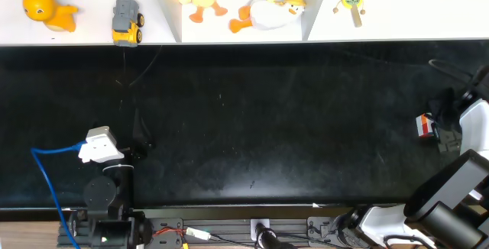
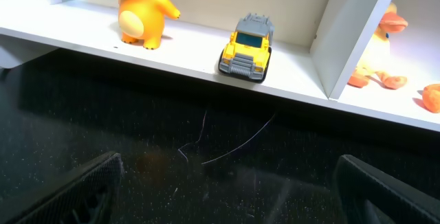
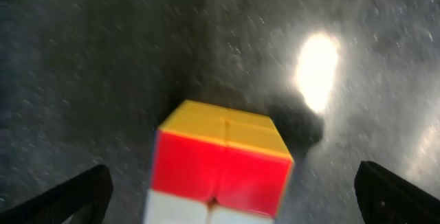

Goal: Store Toys

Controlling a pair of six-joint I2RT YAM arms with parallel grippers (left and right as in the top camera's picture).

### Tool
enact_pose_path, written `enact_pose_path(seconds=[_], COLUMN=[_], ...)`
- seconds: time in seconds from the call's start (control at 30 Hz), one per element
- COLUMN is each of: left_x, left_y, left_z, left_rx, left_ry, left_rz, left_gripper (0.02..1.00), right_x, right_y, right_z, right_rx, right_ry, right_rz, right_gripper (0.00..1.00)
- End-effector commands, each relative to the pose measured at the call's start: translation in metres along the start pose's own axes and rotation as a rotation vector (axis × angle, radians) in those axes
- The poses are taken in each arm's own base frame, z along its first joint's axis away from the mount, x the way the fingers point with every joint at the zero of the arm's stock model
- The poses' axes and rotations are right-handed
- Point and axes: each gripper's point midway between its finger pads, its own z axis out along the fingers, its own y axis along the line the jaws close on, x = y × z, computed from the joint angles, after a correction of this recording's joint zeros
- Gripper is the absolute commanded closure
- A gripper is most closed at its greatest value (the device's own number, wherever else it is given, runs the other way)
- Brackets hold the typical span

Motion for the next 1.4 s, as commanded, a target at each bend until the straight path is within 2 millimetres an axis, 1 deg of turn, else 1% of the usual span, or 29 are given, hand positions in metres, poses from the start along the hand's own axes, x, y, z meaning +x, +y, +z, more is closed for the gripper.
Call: enact_pose_path(seconds=[0.03, 0.4, 0.63, 0.8, 0.93, 1.1, 1.23, 1.3, 1.4], left_x=[-0.001, -0.001, -0.001, -0.001, -0.001, -0.001, -0.001, -0.001, -0.001], left_y=[-0.001, -0.001, -0.001, -0.001, -0.001, -0.001, -0.001, -0.001, -0.001], left_z=[0.000, 0.000, 0.000, 0.000, 0.000, 0.000, 0.000, 0.000, 0.000], left_rx=[0.009, 0.009, 0.009, 0.009, 0.009, 0.009, 0.009, 0.009, 0.009], left_ry=[-0.007, -0.008, -0.008, -0.008, -0.008, -0.007, -0.008, -0.008, -0.007], left_rz=[-0.005, -0.005, -0.005, -0.005, -0.005, -0.005, -0.005, -0.005, -0.005], left_gripper=[0.020, 0.020, 0.020, 0.020, 0.020, 0.020, 0.020, 0.020, 0.020], right_x=[-0.004, -0.001, -0.004, 0.000, 0.005, 0.014, 0.012, 0.013, 0.013], right_y=[-0.002, 0.000, 0.004, 0.012, 0.021, 0.027, 0.025, 0.025, 0.024], right_z=[0.005, 0.023, 0.023, 0.025, 0.024, 0.024, 0.023, 0.023, 0.023], right_rx=[0.009, 0.019, 0.008, -0.008, -0.016, -0.017, -0.003, -0.001, 0.002], right_ry=[-0.013, 0.011, -0.004, -0.012, -0.018, -0.011, -0.023, -0.021, -0.019], right_rz=[-0.002, 0.011, 0.026, 0.003, -0.024, -0.004, 0.001, 0.000, 0.000], right_gripper=[0.001, 0.102, 0.183, 0.224, 0.231, 0.226, 0.231, 0.261, 0.343])
